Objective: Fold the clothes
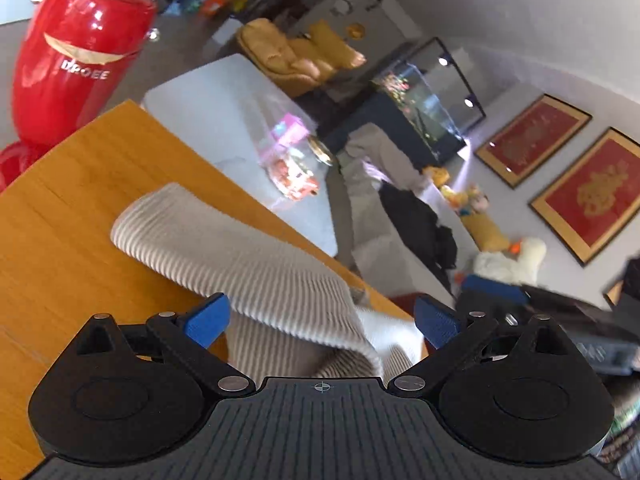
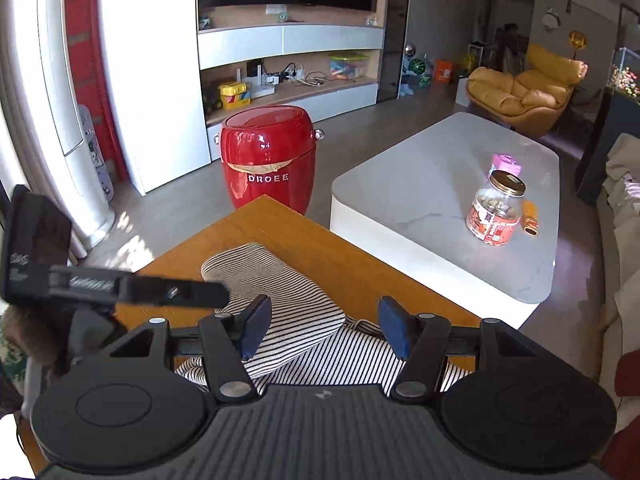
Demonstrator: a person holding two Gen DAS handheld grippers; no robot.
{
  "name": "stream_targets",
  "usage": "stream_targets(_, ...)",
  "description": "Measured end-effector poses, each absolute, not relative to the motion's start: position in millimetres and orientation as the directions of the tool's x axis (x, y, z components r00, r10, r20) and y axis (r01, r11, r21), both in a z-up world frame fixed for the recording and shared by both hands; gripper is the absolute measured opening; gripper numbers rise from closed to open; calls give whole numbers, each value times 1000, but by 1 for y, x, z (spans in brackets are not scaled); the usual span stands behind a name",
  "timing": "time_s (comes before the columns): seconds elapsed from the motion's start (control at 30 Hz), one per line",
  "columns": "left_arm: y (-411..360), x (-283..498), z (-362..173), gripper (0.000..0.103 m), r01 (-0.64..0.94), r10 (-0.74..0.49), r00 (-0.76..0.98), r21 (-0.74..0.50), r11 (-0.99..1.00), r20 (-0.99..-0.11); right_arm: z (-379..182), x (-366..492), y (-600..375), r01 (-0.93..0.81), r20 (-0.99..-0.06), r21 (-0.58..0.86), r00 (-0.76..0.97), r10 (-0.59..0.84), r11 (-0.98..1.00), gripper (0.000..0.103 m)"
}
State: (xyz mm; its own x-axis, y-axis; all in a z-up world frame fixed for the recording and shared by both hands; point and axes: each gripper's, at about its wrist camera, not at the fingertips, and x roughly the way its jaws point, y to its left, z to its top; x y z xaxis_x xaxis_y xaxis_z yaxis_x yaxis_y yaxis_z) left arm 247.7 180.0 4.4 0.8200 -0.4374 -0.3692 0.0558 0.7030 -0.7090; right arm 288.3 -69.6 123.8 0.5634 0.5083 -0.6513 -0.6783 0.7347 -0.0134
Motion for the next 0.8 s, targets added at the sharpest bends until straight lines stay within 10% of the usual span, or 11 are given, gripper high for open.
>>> stream_targets(0.1,166,255,22,75,86,-413,840,-663,743,-353,130,275,-88,-658,-622,18,582,523,753,60)
stream_targets(0.17,157,259,33,35,106,-397,853,-631,769,-341,137,263,-104,-644,-589,29,607,534,764,60)
stream_targets(0.27,143,266,50,19,132,-373,871,-579,804,-320,149,249,-135,-608,-534,44,656,533,793,60)
stream_targets(0.53,74,258,77,22,260,-444,844,-495,829,-301,151,238,-215,-451,-458,104,770,445,887,61)
stream_targets(0.8,173,220,-6,58,-188,-353,861,-875,446,-366,105,211,-236,-427,-483,108,767,423,898,63)
